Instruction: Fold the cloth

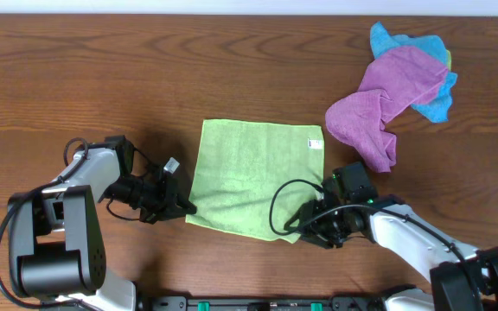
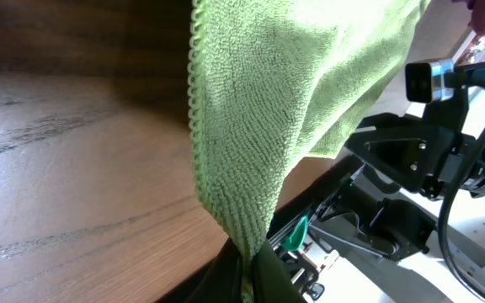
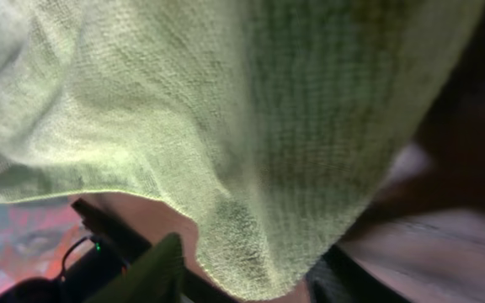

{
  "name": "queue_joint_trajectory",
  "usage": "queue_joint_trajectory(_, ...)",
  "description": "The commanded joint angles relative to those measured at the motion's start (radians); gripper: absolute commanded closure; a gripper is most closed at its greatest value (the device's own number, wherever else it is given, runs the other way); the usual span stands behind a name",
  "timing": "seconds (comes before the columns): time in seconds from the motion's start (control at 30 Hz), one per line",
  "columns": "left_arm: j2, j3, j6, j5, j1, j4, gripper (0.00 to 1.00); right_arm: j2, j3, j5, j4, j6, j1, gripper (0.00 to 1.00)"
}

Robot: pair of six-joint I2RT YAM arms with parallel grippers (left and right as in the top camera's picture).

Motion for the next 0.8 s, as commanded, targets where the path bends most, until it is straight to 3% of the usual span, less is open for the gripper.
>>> queue_joint_trajectory(0.0,0.0,-0.004,0.017,0.02,0.002,-0.003,0.94,0.038,-0.053,0.208,-0.019,0.036,0.025,0.71)
queue_joint_trajectory(0.07,0.0,-0.004,0.017,0.02,0.002,-0.004,0.94,0.038,-0.053,0.249,-0.021,0.035,0.024,0.9)
queue_joint_trajectory(0.13,0.0,-0.004,0.017,0.026,0.002,-0.005,0.94,0.032,-0.052,0.272,-0.021,0.033,0.024,0.99)
queue_joint_trajectory(0.57,-0.043,-0.003,0.016,0.132,0.023,0.009,0.94,-0.274,0.008,0.336,-0.114,-0.027,0.024,0.99)
queue_joint_trajectory(0.77,-0.121,-0.003,-0.102,0.203,0.022,0.101,0.94,-0.29,0.031,0.338,-0.069,-0.027,0.024,0.99)
